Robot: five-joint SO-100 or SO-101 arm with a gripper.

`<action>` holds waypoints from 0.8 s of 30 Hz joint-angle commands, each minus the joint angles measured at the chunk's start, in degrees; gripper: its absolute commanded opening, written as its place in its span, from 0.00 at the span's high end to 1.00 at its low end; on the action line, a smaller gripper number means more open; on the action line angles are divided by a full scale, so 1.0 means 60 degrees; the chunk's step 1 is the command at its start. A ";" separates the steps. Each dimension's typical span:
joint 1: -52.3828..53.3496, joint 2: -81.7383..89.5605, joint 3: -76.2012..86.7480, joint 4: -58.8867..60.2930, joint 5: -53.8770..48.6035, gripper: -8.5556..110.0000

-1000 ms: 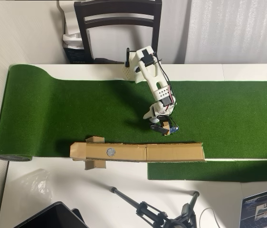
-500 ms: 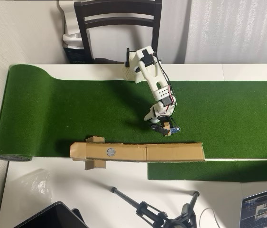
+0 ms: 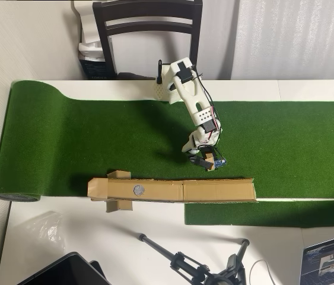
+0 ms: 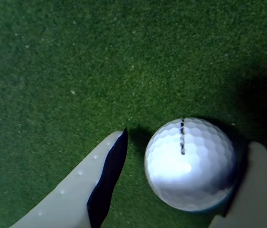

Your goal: Pick up the golf ball and place it on the gray mark at the back.

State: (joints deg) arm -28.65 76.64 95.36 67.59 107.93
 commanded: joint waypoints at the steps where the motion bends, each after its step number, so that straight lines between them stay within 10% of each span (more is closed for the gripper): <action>1: -0.0015 0.0937 -0.0732 -0.0088 0.0103 0.63; 24: -0.0029 0.0850 -0.0630 0.0044 -0.0073 0.63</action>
State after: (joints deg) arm -28.12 76.64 95.27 67.59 107.93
